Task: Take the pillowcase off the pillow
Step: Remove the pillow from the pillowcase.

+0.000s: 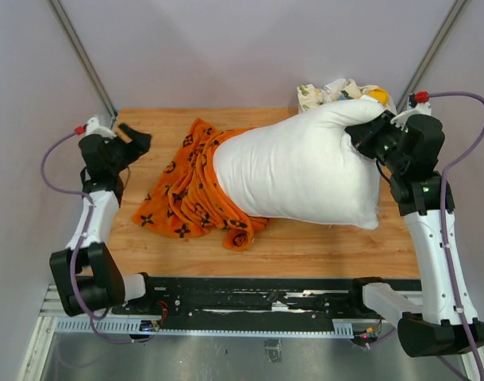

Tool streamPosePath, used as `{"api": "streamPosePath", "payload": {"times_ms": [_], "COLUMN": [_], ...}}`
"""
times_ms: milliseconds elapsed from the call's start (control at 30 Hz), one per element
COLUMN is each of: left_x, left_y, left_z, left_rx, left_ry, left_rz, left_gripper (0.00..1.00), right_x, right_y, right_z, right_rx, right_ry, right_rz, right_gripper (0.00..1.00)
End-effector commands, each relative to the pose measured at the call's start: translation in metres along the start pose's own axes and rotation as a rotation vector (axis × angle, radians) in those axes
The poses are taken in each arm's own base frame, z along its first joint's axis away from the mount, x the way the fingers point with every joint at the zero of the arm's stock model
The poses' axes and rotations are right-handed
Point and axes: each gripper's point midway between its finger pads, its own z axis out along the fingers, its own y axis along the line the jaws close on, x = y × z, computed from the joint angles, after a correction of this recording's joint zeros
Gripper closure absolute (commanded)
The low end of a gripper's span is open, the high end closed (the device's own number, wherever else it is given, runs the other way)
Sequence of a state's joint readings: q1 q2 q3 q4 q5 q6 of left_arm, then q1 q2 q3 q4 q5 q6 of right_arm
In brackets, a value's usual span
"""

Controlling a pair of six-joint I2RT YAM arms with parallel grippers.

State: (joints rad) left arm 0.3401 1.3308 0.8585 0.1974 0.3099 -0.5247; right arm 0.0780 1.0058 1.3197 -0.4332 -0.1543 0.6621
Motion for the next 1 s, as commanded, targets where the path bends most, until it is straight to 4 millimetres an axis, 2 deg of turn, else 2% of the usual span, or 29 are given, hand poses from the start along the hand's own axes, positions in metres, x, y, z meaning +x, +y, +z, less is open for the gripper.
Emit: {"api": "streamPosePath", "payload": {"times_ms": [0, 33, 100, 133, 200, 267, 367, 500, 533, 567, 667, 800, 967], "left_x": [-0.003, 0.002, 0.018, 0.025, 0.048, 0.075, 0.124, 0.19, 0.206, 0.216, 0.228, 0.223, 0.244], "left_y": [-0.153, -0.188, -0.251, -0.275, -0.308, -0.327, -0.341, -0.349, -0.354, -0.354, -0.356, -0.356, -0.375], "left_z": [-0.048, -0.066, -0.109, -0.135, -0.173, -0.199, -0.225, -0.241, -0.251, -0.255, -0.257, -0.243, -0.232], "left_rx": [0.353, 0.465, 0.713, 0.814, 0.936, 1.005, 1.065, 1.085, 1.094, 1.068, 0.969, 0.824, 0.791], "left_ry": [-0.098, -0.108, -0.128, -0.152, -0.183, -0.198, -0.179, -0.185, -0.206, -0.242, -0.389, -0.568, -0.632], "left_rz": [0.333, 0.374, 0.448, 0.495, 0.594, 0.685, 0.829, 0.988, 1.013, 1.043, 1.095, 1.115, 1.149], "left_gripper": [0.08, 0.03, 0.01, 0.01, 0.01, 0.01, 0.01, 0.01, 0.01, 0.01, 0.01, 0.01, 0.01], "right_x": [-0.015, -0.009, 0.0, 0.003, 0.004, 0.001, -0.008, -0.015, -0.015, -0.014, -0.013, -0.01, -0.001], "right_y": [0.05, 0.05, 0.052, 0.055, 0.057, 0.057, 0.057, 0.061, 0.062, 0.063, 0.065, 0.072, 0.074], "right_z": [0.009, 0.012, 0.016, 0.018, 0.019, 0.018, 0.015, 0.01, 0.01, 0.01, 0.008, 0.004, 0.003], "right_rx": [-0.195, -0.183, -0.171, -0.17, -0.164, -0.156, -0.138, -0.149, -0.153, -0.156, -0.17, -0.21, -0.233], "right_ry": [-0.025, -0.015, -0.004, 0.003, 0.009, 0.0, -0.02, -0.039, -0.04, -0.038, -0.029, -0.013, 0.01], "right_rz": [-0.032, -0.043, -0.059, -0.068, -0.08, -0.089, -0.113, -0.116, -0.118, -0.118, -0.114, -0.094, -0.071], "right_gripper": [0.99, 0.99, 0.99, 0.99, 0.99, 0.99, 0.99, 0.99, 0.99, 0.99, 0.99, 0.99, 0.99]}}
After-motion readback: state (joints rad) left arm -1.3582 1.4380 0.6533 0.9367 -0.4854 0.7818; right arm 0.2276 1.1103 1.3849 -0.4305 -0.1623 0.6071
